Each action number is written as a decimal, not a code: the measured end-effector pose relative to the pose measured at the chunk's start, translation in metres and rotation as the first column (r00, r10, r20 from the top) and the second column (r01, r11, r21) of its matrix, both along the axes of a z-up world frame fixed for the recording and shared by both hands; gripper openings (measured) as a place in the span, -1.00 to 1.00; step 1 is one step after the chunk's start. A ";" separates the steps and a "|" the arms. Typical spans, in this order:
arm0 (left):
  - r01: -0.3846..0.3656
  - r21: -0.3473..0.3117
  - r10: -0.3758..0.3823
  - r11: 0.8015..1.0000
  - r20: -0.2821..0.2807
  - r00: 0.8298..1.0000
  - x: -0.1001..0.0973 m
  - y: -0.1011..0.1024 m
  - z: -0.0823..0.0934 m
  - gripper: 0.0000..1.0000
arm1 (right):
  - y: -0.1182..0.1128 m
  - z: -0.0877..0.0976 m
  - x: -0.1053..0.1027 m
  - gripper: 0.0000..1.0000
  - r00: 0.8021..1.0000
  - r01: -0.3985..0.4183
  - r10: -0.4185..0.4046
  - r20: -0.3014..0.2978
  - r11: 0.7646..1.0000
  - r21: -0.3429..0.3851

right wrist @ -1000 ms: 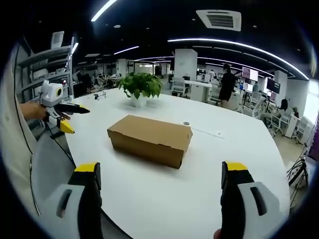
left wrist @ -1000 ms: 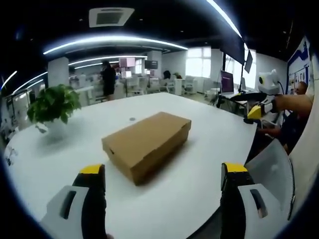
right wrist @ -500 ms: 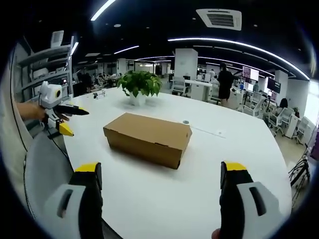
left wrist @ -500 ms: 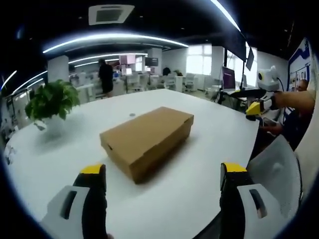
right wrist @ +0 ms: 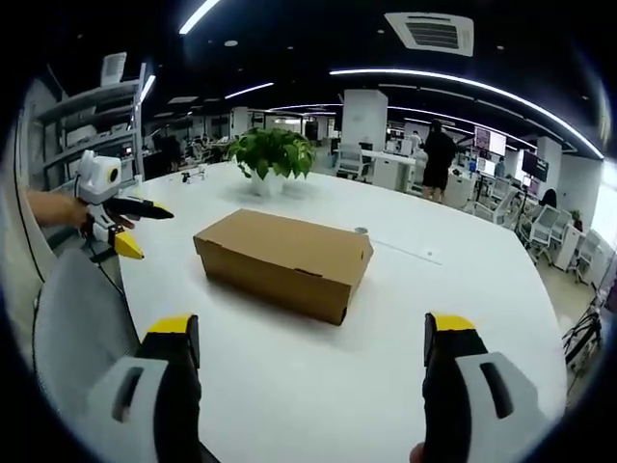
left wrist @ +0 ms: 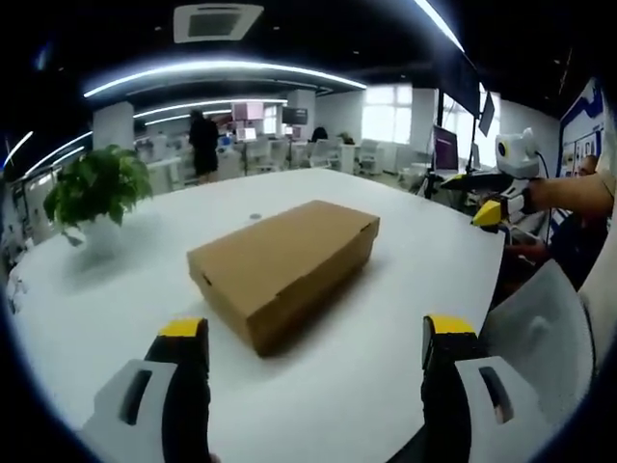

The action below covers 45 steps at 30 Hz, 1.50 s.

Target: Operate the shoe box by opening the lid, removing the specified soft item, and placing it in the target area until the item is outside and the box remains undamaged.

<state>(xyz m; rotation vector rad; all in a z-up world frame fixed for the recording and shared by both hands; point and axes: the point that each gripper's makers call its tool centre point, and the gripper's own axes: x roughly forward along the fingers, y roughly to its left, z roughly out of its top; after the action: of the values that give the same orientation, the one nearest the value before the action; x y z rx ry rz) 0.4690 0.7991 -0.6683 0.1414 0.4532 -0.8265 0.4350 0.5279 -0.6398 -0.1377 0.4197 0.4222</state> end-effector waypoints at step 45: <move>-0.121 0.009 0.121 0.993 -0.008 0.993 0.061 0.001 -0.019 0.33 | 0.011 -0.036 0.070 0.32 0.991 -0.132 0.131 -0.032 0.990 -0.041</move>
<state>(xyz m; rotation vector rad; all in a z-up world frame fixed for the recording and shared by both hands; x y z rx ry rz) 0.5297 0.8000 -0.6878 0.1172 0.4686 -0.7066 0.5050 0.5386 -0.6760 -0.2018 0.4498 0.5459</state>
